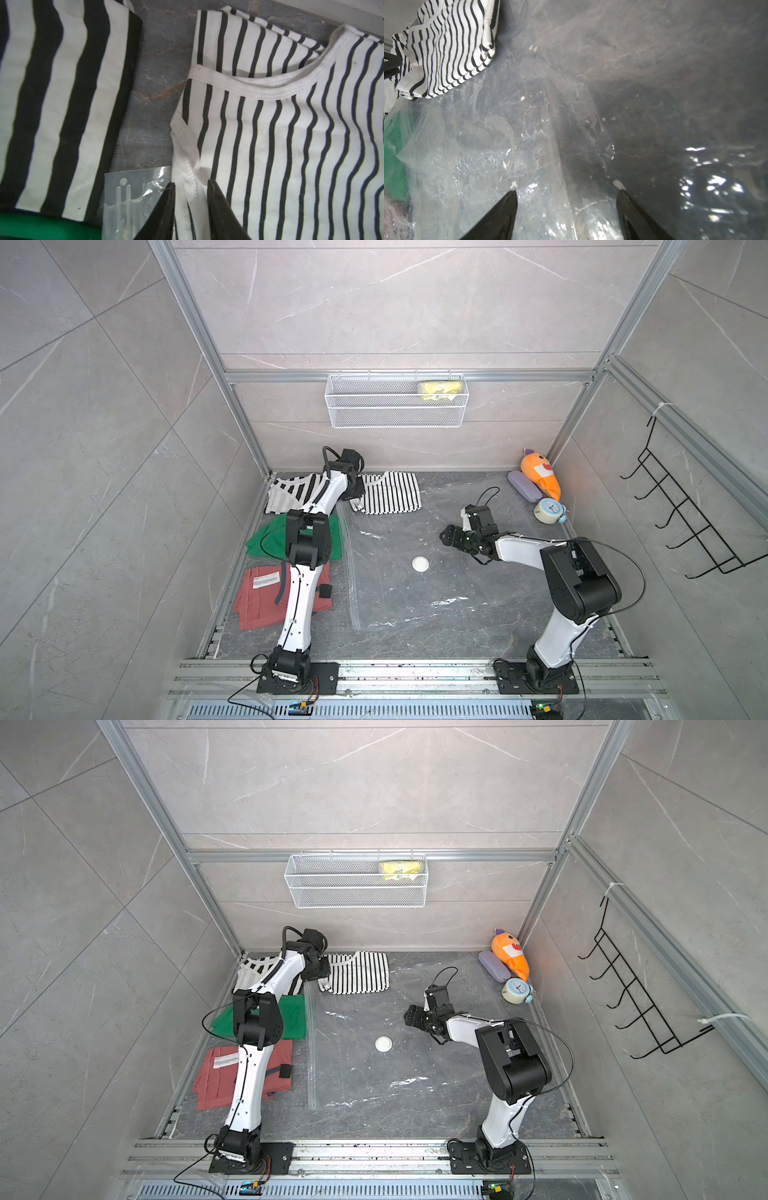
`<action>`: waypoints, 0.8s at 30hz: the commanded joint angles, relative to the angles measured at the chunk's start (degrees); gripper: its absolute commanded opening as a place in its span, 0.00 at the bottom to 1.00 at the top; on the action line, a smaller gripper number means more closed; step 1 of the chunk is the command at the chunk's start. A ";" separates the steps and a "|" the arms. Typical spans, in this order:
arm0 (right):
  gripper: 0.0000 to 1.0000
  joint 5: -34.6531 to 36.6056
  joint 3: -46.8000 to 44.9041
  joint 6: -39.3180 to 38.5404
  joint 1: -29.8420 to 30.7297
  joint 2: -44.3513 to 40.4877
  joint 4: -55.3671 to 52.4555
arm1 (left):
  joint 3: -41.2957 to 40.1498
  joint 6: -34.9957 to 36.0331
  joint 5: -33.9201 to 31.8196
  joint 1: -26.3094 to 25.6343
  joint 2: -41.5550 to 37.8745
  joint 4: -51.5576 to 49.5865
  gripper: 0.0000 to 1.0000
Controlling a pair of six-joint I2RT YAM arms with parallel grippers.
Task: Take the tank top out of the vacuum bag
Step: Adjust the tank top at the center of the board.
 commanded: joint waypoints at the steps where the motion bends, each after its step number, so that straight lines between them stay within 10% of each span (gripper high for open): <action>1: 0.78 0.75 -0.30 -0.88 0.39 0.53 -0.97 | 0.19 3.08 -3.57 -1.47 -3.91 -1.48 0.31; 24: 0.75 3.35 0.22 -0.33 1.46 0.13 -1.59 | -9.72 -4.56 2.63 -0.82 -1.87 6.39 0.22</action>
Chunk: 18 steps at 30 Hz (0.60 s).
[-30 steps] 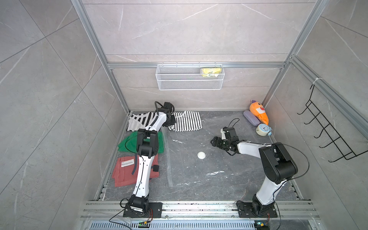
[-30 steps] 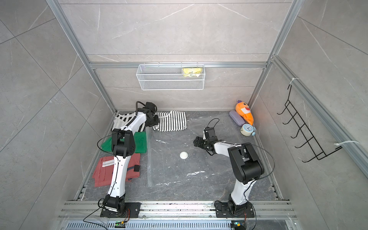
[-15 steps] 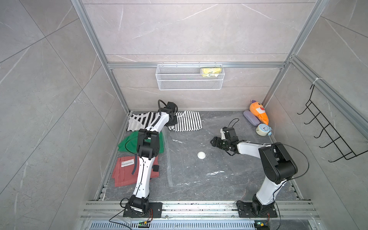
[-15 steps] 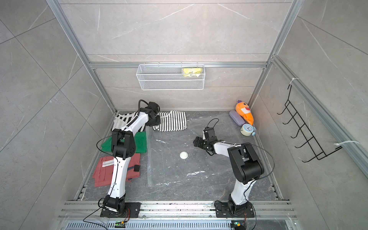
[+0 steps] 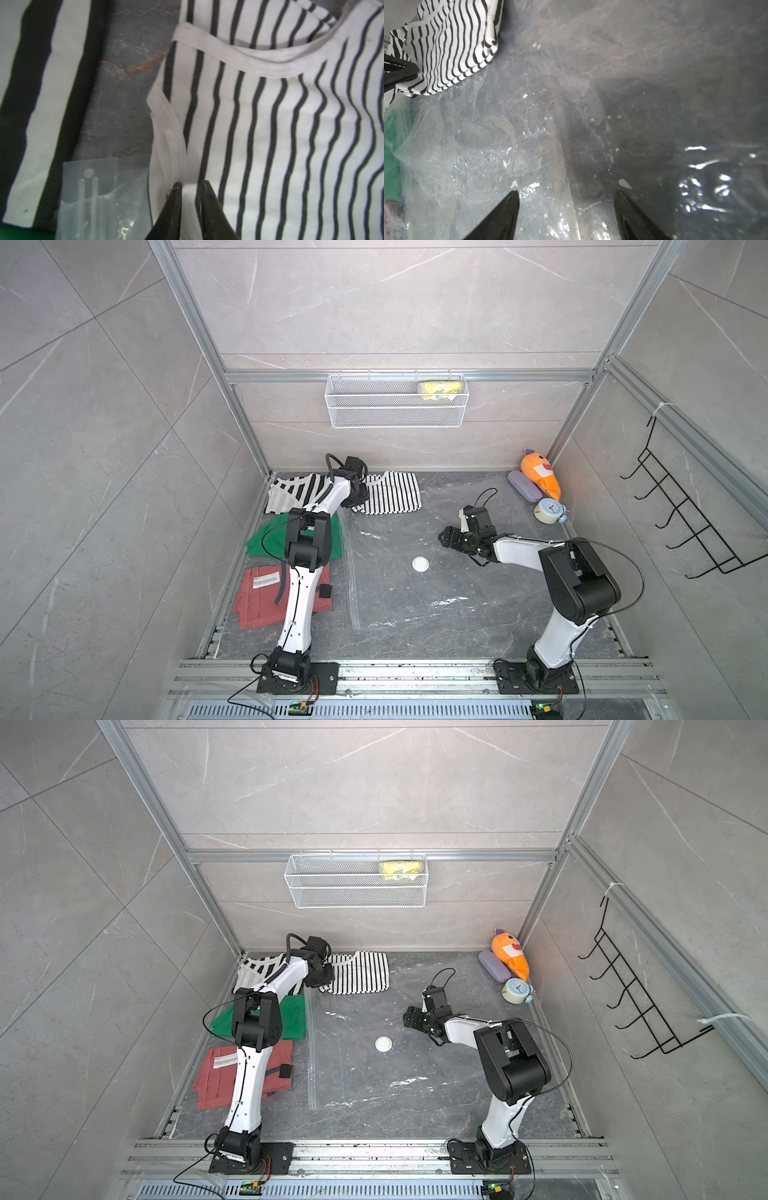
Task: Take the tank top out of the vacuum bag
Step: Adjust the tank top at the center of the board.
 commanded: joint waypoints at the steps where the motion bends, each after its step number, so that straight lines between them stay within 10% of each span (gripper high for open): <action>1: 0.75 1.63 0.88 -0.08 0.28 0.30 -2.85 | 0.75 -0.46 -0.67 0.23 1.23 -0.65 0.21; 18: 0.75 4.48 0.20 -1.08 0.30 -1.70 -3.38 | 6.60 0.83 3.08 4.18 7.35 -0.59 0.22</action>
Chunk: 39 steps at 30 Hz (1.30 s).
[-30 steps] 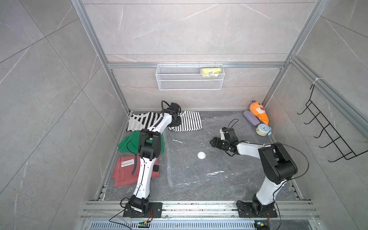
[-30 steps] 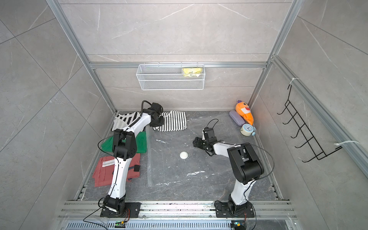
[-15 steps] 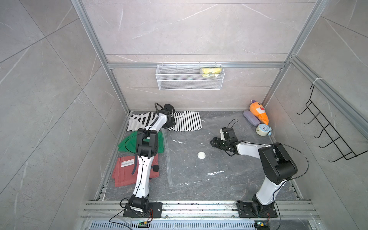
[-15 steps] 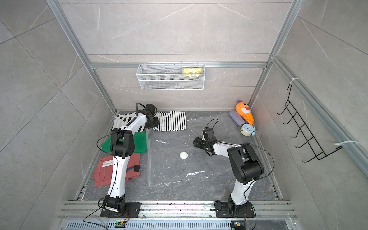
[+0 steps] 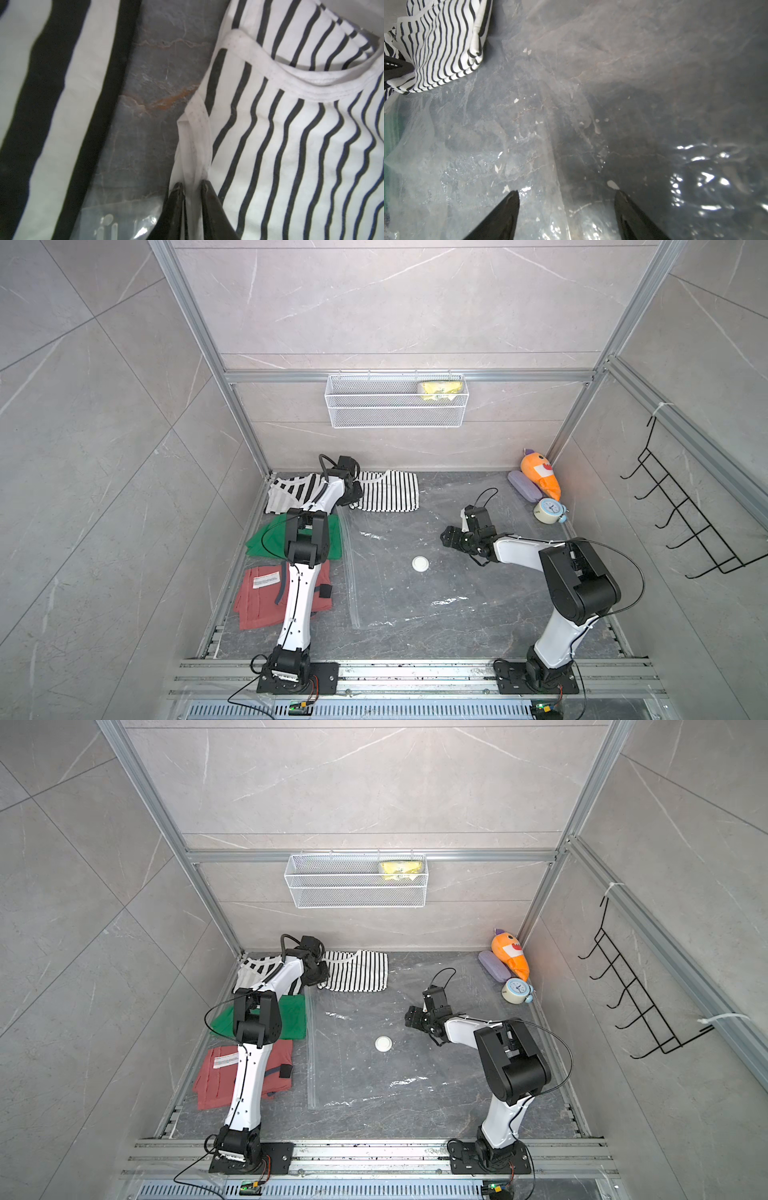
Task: Take the tank top out of the vacuum bag
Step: Adjust the tank top at the center of the board, then reset both arms
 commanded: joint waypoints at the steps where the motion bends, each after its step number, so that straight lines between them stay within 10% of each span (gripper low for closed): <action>1: 0.75 1.92 0.00 -1.30 0.28 -1.86 -2.84 | -0.57 0.60 0.68 0.80 1.34 -1.01 0.22; 6: 0.76 1.94 0.03 -2.85 0.30 -2.74 -1.03 | -6.48 0.27 1.54 0.80 -5.19 4.27 0.54; 9: 0.77 -0.03 3.47 -5.04 0.54 -3.46 -4.03 | -3.50 1.47 3.94 0.78 -8.67 4.80 0.98; 15: 0.79 0.84 4.40 -6.78 1.31 -10.03 -4.77 | -11.14 1.56 3.79 -0.01 -24.45 12.49 1.00; 21: 0.85 11.67 -5.25 -12.14 2.49 -24.27 2.31 | -52.50 3.91 -4.59 -1.65 -53.41 38.41 1.00; 26: 0.88 32.70 -6.16 -13.69 2.94 -29.92 -7.03 | -85.24 11.87 -25.09 -1.44 -73.49 57.11 1.00; 34: 0.89 48.27 -12.16 -18.44 3.38 -29.47 -7.01 | -92.45 13.33 -35.39 3.49 -74.42 44.80 0.99; 39: 0.91 52.56 -19.06 -25.37 3.63 -26.12 6.09 | -99.79 14.66 -31.34 3.47 -72.03 58.26 0.99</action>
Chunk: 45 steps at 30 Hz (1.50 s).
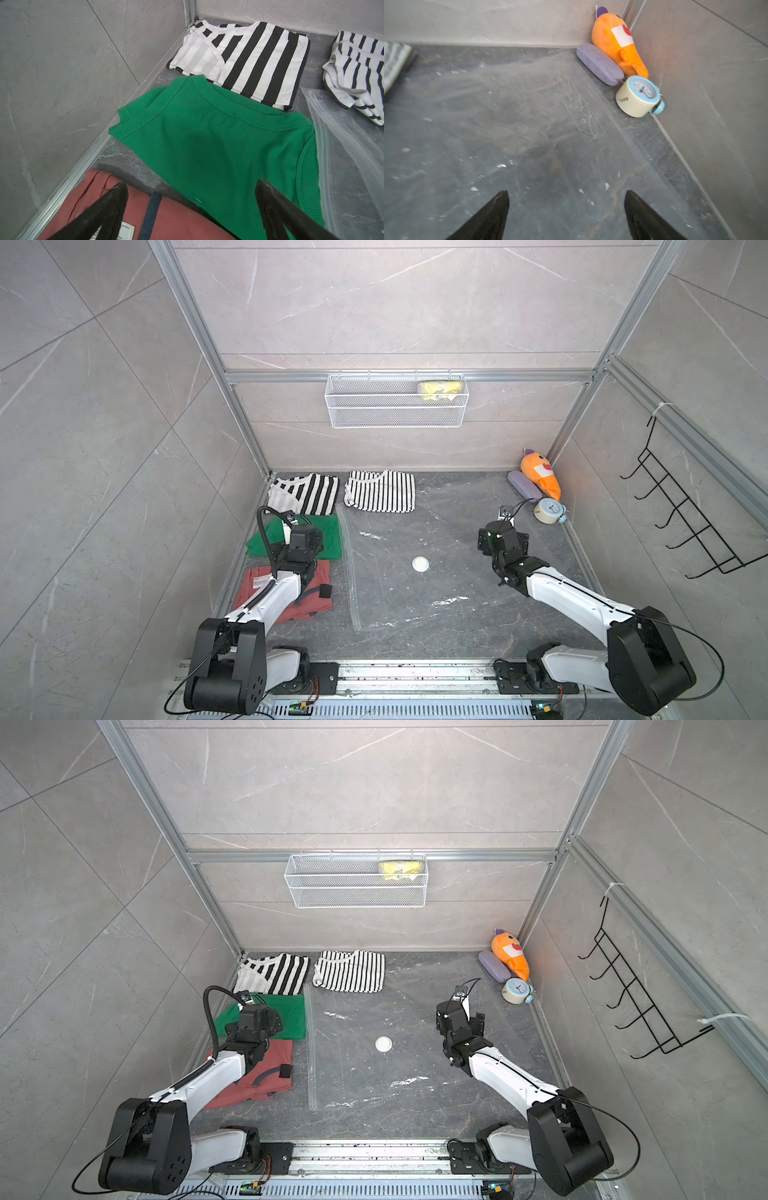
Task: Take the tank top out of the vacuum bag
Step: Reset both arms
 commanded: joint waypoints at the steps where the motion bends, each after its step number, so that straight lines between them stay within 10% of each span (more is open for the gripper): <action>1: 0.91 7.17 -2.15 -6.23 0.41 3.88 10.19 | -2.75 2.44 -1.17 -0.07 2.84 10.19 0.99; 8: 0.93 -1.26 -12.40 -21.14 0.43 10.41 47.91 | -1.91 7.66 0.72 0.03 8.68 15.58 1.00; 20: 1.00 -7.96 -20.61 -22.68 0.24 13.04 64.81 | -10.70 14.84 10.61 0.05 3.88 30.05 0.99; 29: 1.00 -11.30 -21.25 -15.71 -5.62 11.60 62.70 | -18.97 14.31 9.27 0.59 -1.81 39.60 0.99; 41: 1.00 -27.57 -15.80 -11.51 -13.18 13.66 50.45 | -18.16 18.39 24.54 4.49 14.30 54.15 0.99; 45: 1.00 -32.83 -14.91 -10.11 -16.27 13.38 48.66 | -10.48 13.54 28.57 9.75 14.39 39.44 1.00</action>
